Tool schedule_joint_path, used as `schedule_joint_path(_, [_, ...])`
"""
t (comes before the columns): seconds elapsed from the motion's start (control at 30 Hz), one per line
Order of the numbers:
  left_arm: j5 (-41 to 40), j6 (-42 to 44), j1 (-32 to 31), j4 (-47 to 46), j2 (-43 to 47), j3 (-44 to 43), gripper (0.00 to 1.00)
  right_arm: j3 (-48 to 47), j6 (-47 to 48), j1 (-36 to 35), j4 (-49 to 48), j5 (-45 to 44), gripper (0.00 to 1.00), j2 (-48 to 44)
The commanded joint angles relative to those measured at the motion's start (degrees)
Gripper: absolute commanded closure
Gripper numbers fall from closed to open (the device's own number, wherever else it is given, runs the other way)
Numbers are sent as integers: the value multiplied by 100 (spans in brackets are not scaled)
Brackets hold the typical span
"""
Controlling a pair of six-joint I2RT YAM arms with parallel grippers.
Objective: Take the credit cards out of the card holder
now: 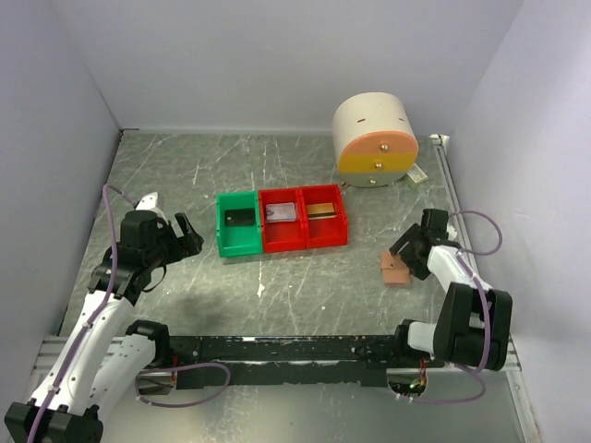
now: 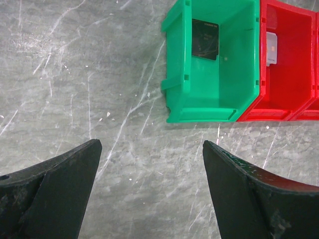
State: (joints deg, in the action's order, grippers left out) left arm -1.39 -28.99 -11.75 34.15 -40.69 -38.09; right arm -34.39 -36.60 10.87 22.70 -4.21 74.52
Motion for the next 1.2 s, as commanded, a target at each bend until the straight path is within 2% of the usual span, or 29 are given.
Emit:
schedule_joint_path(0.0, [-56,2,-44,-8,53,-186,5,558,5,-15,159,886,32,-618])
schedule_joint_path(0.2, [-10,-12,-63,-22,28,-168,5,1151,-331,-313,11,2123,37,-1632])
schedule_joint_path(0.37, [-7,36,-64,-49,-57,-184,5,1302,-660,-1517,264,1592,39,-1660])
schedule_joint_path(0.57, [149,69,-73,-86,-239,-167,5,1529,-1108,-2946,-52,1147,45,-1449])
schedule_joint_path(0.67, [194,47,-82,-63,-353,-182,5,1553,-1186,-3266,-47,959,50,-1384])
schedule_joint_path(0.73, [196,20,-97,-22,-410,-209,5,1413,-1242,-3327,206,700,48,-1434])
schedule_joint_path(0.8, [169,-7,-127,18,-446,-220,5,1160,-1295,-3333,533,356,39,-1577])
schedule_joint_path(0.87, [148,-17,-156,26,-443,-226,5,819,-1450,-3313,951,-407,29,-1710])
schedule_joint_path(0.97, [119,-31,-185,36,-408,-221,5,441,-1599,-3100,1314,-1106,21,-1765])
schedule_joint_path(1.03, [85,-44,-209,39,-373,-217,5,435,-1621,-2697,1239,-928,20,-1750])
schedule_joint_path(1.1, [61,-39,-221,33,-348,-217,5,634,-1682,-2231,866,-290,20,-1751])
schedule_joint_path(1.17, [55,-45,-223,30,-343,-217,5,887,-1900,-1878,481,201,25,-1737])
